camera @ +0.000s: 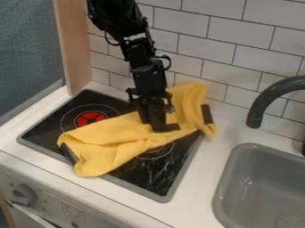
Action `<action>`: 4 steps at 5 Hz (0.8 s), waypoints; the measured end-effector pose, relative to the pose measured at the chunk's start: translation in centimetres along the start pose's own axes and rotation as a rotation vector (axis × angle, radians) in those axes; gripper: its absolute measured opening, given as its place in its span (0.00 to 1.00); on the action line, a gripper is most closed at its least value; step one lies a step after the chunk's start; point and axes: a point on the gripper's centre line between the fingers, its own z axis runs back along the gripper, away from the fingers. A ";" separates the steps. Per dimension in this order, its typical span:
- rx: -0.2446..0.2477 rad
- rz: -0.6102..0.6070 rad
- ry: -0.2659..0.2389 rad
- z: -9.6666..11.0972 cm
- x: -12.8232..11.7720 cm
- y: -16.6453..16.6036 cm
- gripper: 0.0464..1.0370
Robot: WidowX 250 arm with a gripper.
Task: Unfold the cloth from right to left
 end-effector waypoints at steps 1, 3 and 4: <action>0.000 0.007 -0.002 0.0 0.1 0.0 0.02; -0.003 0.025 -0.006 0.1 0.1 0.1 0.00; 0.000 0.059 -0.020 0.6 -0.1 0.8 0.00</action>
